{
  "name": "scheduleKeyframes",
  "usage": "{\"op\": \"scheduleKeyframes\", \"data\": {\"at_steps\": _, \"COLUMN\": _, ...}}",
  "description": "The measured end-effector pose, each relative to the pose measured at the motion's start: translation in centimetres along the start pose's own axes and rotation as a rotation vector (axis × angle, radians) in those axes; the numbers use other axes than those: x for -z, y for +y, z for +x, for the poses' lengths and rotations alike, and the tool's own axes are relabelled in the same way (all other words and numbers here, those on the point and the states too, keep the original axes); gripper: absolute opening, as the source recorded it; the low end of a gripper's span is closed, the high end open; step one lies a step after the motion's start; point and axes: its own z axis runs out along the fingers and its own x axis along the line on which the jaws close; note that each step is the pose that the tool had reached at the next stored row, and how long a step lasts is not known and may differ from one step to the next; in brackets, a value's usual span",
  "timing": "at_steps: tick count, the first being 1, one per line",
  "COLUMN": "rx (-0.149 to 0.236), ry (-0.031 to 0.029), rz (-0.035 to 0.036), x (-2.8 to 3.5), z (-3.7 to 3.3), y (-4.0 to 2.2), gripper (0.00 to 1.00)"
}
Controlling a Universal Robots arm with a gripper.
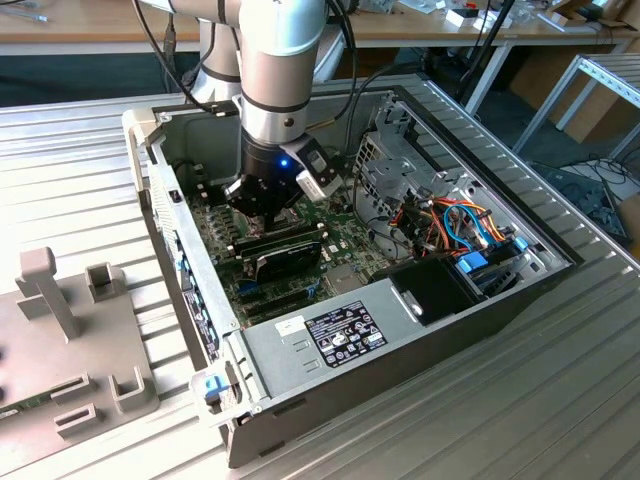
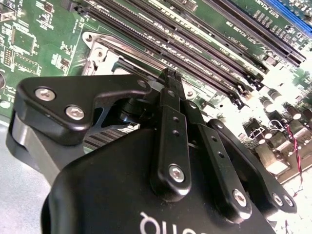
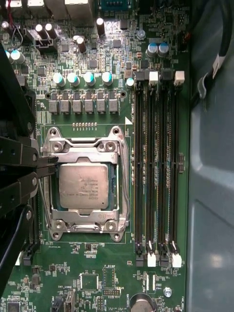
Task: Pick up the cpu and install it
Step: 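Install the second cpu locking lever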
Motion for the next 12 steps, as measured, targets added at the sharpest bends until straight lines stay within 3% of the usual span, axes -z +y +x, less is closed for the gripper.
{"op": "scheduleKeyframes", "data": {"at_steps": 4, "rx": 0.000, "ry": -0.0055, "rz": -0.0004, "x": 0.02, "z": 0.40, "y": 0.00, "gripper": 0.11}}
{"op": "scheduleKeyframes", "data": {"at_steps": 12, "rx": 0.000, "ry": -0.0064, "rz": -0.0005, "x": 0.03, "z": 0.47, "y": 0.00, "gripper": 0.11}}
